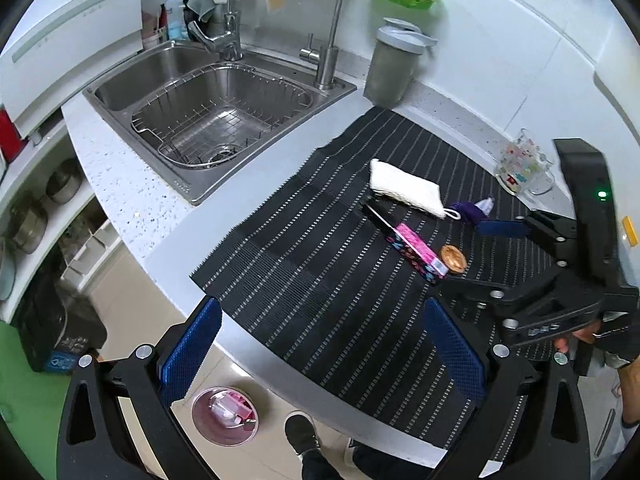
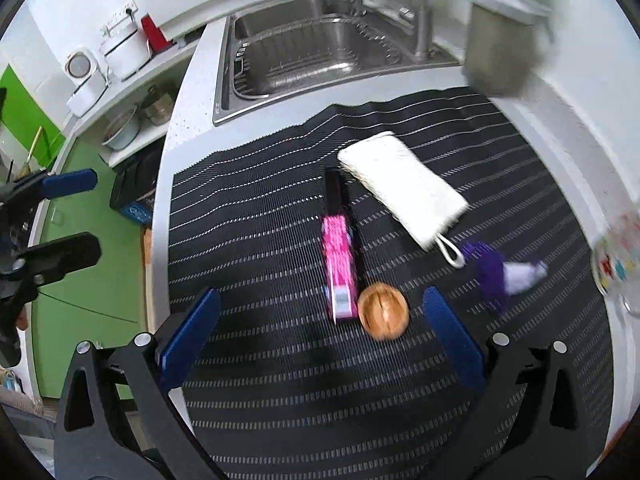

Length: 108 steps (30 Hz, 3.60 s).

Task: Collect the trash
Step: 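Move both tools back over the mat, then grasp the pink snack box with the right gripper while the left gripper grasps the walnut shell, then carry the walnut shell and pink box to the pink bin and release both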

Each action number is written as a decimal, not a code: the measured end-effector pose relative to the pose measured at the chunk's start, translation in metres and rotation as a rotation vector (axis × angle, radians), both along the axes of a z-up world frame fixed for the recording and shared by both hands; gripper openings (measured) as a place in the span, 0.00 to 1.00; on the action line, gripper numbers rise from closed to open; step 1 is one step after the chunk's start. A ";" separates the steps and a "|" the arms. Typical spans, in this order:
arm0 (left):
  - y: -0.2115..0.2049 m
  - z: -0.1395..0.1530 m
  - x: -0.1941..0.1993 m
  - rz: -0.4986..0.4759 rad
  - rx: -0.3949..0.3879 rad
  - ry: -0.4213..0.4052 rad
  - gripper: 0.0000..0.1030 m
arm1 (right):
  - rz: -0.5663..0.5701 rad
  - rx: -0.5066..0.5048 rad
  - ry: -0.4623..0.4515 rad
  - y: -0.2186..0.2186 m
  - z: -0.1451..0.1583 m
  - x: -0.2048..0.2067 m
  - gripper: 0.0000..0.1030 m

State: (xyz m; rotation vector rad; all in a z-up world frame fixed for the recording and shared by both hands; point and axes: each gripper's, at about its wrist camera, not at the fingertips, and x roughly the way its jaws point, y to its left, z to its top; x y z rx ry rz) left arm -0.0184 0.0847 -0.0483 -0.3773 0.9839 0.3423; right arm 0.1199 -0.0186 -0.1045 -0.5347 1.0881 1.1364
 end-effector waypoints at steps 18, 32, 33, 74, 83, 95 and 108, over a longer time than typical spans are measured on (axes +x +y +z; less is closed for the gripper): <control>0.024 -0.029 0.022 -0.036 -0.062 0.031 0.94 | 0.020 -0.097 0.005 0.041 -0.039 0.013 0.22; -0.020 -0.016 0.061 -0.173 -0.052 0.001 0.94 | -0.156 0.038 -0.012 -0.039 0.034 0.039 0.22; -0.026 -0.016 0.068 -0.192 -0.050 0.000 0.94 | -0.171 0.038 -0.014 -0.046 0.036 0.042 0.22; -0.099 -0.024 0.083 -0.261 -0.040 0.022 0.34 | -0.187 0.093 -0.006 -0.142 0.052 0.046 0.22; -0.077 0.018 -0.029 -0.035 0.007 -0.028 0.34 | 0.099 0.148 -0.016 -0.083 0.074 -0.042 0.22; -0.024 0.021 -0.218 0.294 0.033 -0.017 0.34 | 0.426 0.150 0.029 0.017 0.067 -0.213 0.22; 0.036 -0.074 -0.315 0.353 -0.053 0.005 0.34 | 0.471 0.032 0.052 0.095 -0.022 -0.319 0.21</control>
